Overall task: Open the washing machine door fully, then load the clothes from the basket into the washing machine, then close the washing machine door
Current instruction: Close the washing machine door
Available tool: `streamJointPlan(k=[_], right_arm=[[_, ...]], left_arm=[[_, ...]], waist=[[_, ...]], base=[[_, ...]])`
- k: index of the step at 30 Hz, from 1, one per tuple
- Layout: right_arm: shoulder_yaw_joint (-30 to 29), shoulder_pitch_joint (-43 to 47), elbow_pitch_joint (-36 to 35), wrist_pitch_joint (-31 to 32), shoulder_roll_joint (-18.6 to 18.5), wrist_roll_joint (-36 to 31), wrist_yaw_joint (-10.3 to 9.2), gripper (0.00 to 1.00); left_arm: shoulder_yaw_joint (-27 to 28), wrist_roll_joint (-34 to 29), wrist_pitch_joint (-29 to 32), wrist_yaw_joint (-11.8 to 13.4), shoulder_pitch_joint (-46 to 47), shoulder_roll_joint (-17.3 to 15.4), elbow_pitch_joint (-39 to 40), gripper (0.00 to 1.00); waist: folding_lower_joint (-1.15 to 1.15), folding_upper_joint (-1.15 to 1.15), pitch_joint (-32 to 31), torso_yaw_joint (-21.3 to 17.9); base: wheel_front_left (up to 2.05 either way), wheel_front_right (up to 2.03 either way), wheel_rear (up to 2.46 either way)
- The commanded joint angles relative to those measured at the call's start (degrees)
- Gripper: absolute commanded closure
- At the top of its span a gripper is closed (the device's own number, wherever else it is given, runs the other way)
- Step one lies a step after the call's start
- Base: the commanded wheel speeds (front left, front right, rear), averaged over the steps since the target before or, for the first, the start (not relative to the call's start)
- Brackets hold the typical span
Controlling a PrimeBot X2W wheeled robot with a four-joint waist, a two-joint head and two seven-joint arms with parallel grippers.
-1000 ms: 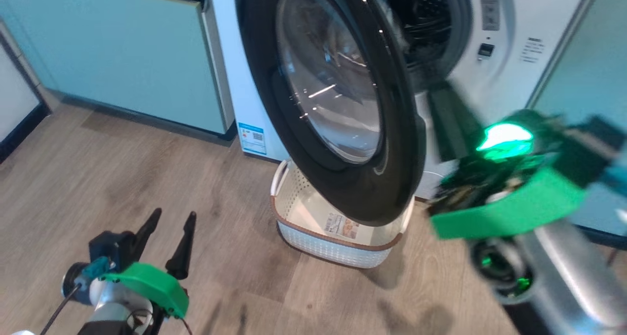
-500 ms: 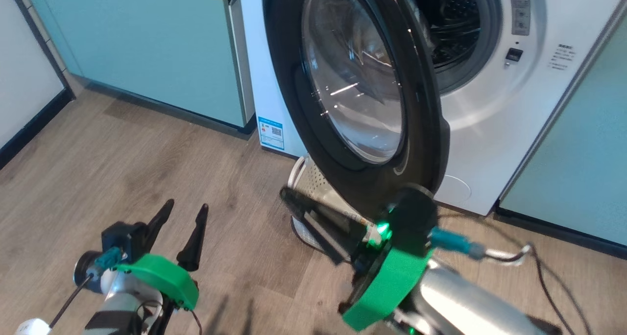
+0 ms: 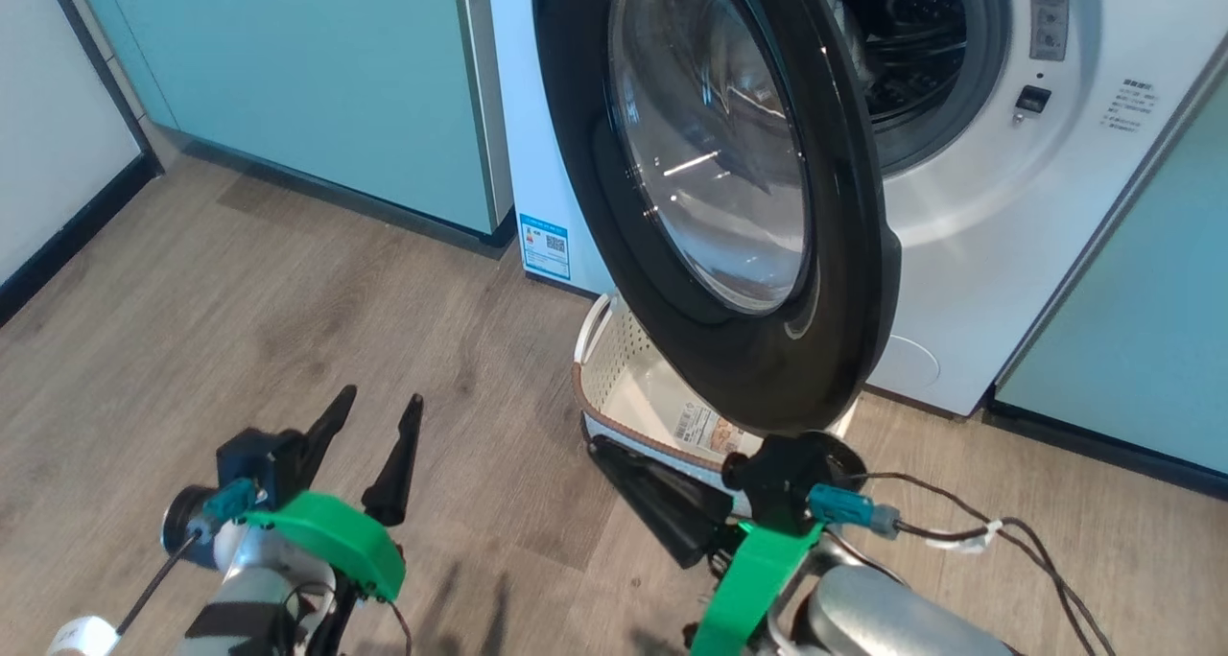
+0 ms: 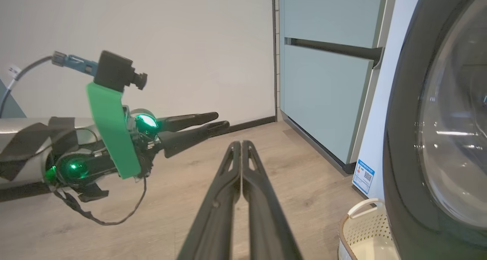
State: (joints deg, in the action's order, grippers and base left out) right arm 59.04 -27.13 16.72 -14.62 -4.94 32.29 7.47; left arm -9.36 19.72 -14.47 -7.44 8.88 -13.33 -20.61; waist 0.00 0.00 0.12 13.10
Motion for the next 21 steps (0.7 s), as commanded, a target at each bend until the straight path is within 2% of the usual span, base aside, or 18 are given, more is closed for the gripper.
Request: streamJointPlan(k=[1,8,21], right_arm=[[-1.41,-0.31,-0.50,-0.38,1.55,-0.69,0.02,1.00],[-5.72,-0.59,4.03,-0.38,2.00,-2.30,0.02,1.00],[-12.11,-3.40,7.40,-0.38,2.05,1.04,0.02,1.00]], left_arm=[[2.02,-0.37,-0.52,-0.04,3.93,-0.70,1.54,0.00],[1.68,-0.49,-0.52,-0.04,4.29,-0.25,1.53,0.00],[0.12,-0.39,-0.52,-0.04,5.24,0.09,1.33,0.00]], waist=[[0.00,0.00,0.20,-0.02],[0.00,0.00,1.03,-0.15],[0.00,0.00,2.76,-0.40]], base=[[0.00,0.00,0.00],[0.00,0.00,0.00],[0.00,0.00,0.00]])
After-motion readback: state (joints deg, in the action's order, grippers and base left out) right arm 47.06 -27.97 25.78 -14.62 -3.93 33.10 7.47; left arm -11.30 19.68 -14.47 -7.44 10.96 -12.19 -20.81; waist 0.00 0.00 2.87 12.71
